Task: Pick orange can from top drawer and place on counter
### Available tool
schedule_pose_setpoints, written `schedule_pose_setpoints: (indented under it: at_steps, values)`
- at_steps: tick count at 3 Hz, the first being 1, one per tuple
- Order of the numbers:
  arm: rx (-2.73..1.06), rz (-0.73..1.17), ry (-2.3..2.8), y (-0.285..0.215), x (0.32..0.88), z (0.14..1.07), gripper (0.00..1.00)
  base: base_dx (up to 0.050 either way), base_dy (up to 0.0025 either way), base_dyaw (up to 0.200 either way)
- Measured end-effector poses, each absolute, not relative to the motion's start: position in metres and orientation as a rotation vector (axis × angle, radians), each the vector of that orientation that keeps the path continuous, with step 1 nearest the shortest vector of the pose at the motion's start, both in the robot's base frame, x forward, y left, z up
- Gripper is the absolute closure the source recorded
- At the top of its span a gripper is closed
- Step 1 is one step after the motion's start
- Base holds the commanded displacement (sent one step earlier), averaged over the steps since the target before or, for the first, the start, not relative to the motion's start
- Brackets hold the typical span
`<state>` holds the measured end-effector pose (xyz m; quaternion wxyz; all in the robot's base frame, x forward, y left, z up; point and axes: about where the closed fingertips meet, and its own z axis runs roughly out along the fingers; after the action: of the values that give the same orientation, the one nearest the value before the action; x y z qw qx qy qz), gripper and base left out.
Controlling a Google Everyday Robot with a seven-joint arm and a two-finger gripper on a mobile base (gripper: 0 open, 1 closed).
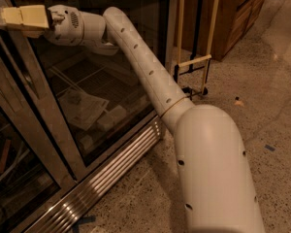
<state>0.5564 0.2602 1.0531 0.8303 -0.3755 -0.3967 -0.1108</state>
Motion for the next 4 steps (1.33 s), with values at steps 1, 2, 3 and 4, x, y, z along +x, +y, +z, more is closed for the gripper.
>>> schedule_pose_setpoints:
  at_steps: [1,2,3,4]
  values:
    - [-0.81,-0.25,-0.836,0.2622,0.5576,1.0532,1.0,0.0,0.0,0.0]
    - [-0.81,-0.25,-0.836,0.2622,0.5576,1.0532,1.0,0.0,0.0,0.0]
    - [-0.787,-0.243,-0.843,0.257,0.5592,1.0552,1.0,0.0,0.0,0.0]
    - [-0.787,-0.243,-0.843,0.2581,0.5606,1.0544,1.0,0.0,0.0,0.0]
